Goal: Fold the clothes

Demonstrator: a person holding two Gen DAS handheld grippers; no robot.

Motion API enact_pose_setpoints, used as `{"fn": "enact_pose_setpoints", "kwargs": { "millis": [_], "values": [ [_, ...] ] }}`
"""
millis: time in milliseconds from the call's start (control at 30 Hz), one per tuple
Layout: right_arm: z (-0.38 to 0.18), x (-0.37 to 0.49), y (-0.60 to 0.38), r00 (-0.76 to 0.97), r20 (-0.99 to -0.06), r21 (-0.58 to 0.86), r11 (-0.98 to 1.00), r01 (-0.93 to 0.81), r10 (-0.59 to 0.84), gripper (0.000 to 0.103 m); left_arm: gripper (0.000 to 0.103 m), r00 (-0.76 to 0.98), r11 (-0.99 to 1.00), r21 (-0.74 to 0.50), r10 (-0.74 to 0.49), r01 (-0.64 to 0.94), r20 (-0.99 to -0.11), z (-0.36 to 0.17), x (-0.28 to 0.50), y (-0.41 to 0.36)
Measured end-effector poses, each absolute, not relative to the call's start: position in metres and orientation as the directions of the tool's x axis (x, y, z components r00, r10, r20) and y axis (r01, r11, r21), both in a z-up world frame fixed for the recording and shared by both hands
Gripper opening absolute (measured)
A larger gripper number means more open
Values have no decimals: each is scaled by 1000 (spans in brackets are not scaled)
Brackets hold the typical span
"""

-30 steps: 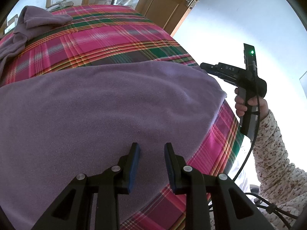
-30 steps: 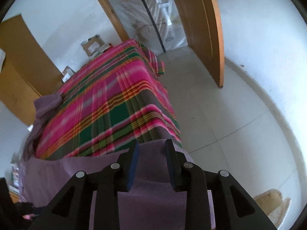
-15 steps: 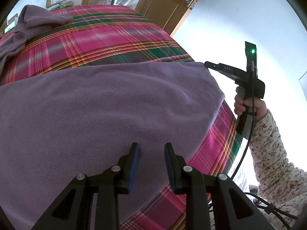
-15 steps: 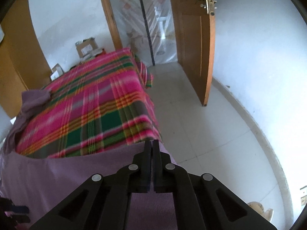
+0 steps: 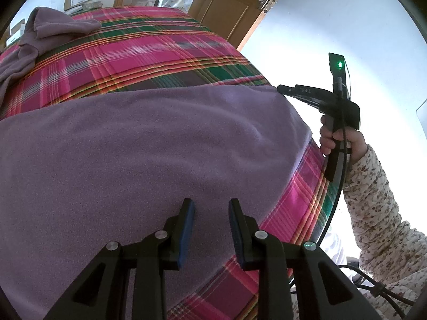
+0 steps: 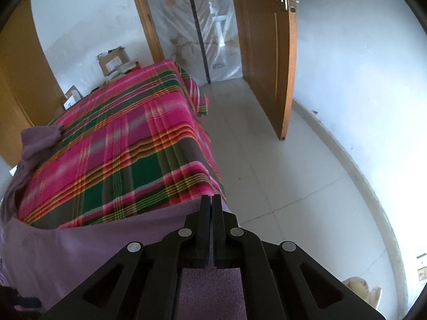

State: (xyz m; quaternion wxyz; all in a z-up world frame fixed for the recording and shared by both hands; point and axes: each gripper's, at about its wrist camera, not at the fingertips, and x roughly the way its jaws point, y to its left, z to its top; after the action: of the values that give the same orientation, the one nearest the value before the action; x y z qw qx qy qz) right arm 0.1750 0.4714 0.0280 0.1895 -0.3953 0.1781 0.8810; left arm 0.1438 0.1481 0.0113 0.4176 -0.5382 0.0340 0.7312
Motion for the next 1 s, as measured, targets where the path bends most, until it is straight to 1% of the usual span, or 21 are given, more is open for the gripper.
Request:
{"fn": "enact_pose_setpoints", "kwargs": {
  "millis": [100,200,400,500,567,633,833,1000],
  "values": [
    [32,176,470,-611,-767,170,-856,-488,196,5,27,-87,-659,-394,572,-641,-816,15,144,142],
    [42,176,466,-633,-754,195,-860,-471,175,5,27,-124,-676,-392,581,-624,-805,24,141,127],
    [79,171,440,-682,-717,196,-899,-392,141,10,27,-244,-747,-349,556,-566,-794,47,130,79],
    [105,166,419,-725,-678,198,-922,-332,116,11,27,-336,-810,-305,506,-501,-794,65,119,39],
    [123,157,405,-748,-658,199,-938,-284,87,14,27,-391,-841,-276,475,-466,-789,78,113,17],
    [141,148,386,-770,-634,181,-956,-230,65,22,27,-456,-874,-243,436,-421,-776,94,107,-12],
    [198,114,328,-818,-575,150,-986,-70,-29,23,27,-603,-941,-157,315,-301,-733,142,88,-78],
    [247,82,281,-844,-524,127,-990,52,-112,23,27,-653,-960,-108,255,-258,-713,176,67,-111]
  ]
}}
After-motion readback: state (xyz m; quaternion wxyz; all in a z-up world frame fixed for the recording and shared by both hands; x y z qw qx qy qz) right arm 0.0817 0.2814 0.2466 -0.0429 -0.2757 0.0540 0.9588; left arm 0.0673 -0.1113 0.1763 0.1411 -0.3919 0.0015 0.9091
